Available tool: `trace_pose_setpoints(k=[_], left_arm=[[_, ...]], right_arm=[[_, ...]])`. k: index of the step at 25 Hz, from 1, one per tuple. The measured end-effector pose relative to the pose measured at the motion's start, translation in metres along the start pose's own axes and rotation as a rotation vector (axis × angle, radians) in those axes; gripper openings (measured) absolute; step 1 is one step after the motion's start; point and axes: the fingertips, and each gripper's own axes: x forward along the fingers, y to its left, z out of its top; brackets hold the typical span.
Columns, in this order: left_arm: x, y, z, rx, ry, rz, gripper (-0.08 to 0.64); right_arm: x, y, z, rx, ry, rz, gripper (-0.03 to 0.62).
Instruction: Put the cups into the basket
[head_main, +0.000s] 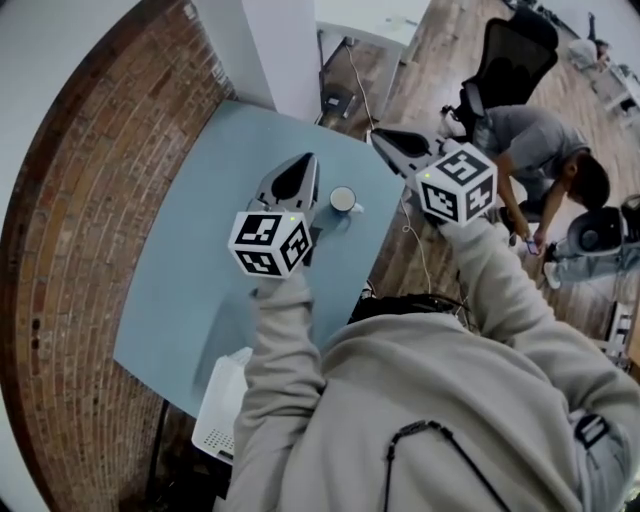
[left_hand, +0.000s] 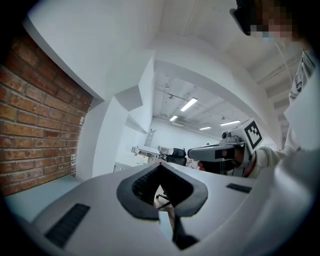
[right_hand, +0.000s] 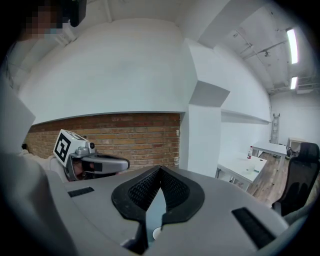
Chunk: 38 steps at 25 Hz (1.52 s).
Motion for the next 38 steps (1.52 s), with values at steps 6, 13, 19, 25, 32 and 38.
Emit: trace_pose_setpoints(k=[6,13,19,25,32,38], left_arm=[[0.018,0.009,-0.019,0.016,0.06,0.026,-0.005],[0.035,0.008,-0.016,0.043,0.08,0.005,-0.005],[0.035,0.018,-0.008,0.016,0.02,0.039,-0.005],[0.038,0.024,-0.02,-0.012,0.039,0.041,-0.005],[0.049,0.033,-0.049,-0.072,0.077,0.052,-0.005],[0.063,0.042,-0.077,-0.127,0.11,0.068,-0.003]], right_arm=[[0.016,-0.01,-0.014,0.017,0.022,0.022,0.009],[0.023,-0.025,-0.015,0.027,0.017,0.027,0.009],[0.031,-0.027,-0.022,0.035,0.033,0.053,0.009],[0.041,-0.026,-0.035,0.048,0.057,0.073,0.009],[0.056,-0.028,-0.065,0.08,0.11,0.104,0.009],[0.07,-0.035,-0.098,0.118,0.155,0.115,0.009]])
